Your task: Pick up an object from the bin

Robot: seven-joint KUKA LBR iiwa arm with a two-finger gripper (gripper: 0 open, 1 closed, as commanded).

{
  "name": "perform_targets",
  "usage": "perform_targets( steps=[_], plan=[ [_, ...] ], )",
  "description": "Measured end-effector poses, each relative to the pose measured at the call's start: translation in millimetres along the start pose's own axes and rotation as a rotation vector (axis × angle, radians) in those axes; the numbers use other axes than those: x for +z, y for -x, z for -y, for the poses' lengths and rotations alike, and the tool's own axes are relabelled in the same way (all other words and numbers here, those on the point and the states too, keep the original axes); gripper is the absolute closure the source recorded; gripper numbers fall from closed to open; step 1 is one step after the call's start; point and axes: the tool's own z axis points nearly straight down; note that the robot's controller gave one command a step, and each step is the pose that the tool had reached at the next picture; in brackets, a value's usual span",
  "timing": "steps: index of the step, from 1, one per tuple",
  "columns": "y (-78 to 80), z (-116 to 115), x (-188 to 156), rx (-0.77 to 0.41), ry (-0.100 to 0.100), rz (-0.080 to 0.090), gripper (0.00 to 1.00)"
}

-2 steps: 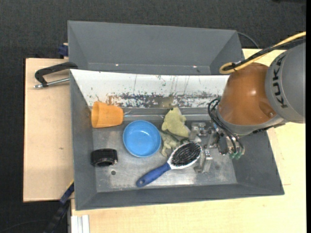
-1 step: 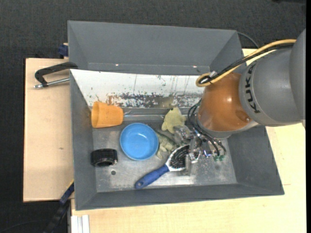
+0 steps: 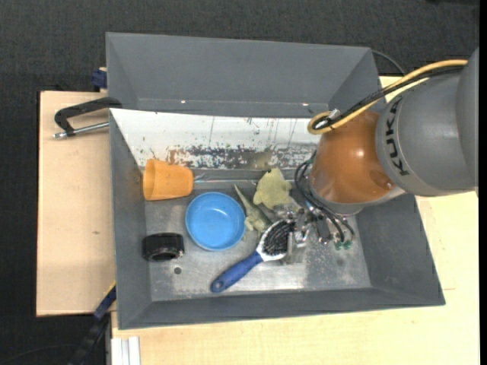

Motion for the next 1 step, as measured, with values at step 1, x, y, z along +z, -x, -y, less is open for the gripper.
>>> perform_targets(
  steps=[1],
  plan=[
    [-16.7,-1.2,-1.2,0.007,-0.001,0.010,1.00]
  ],
)
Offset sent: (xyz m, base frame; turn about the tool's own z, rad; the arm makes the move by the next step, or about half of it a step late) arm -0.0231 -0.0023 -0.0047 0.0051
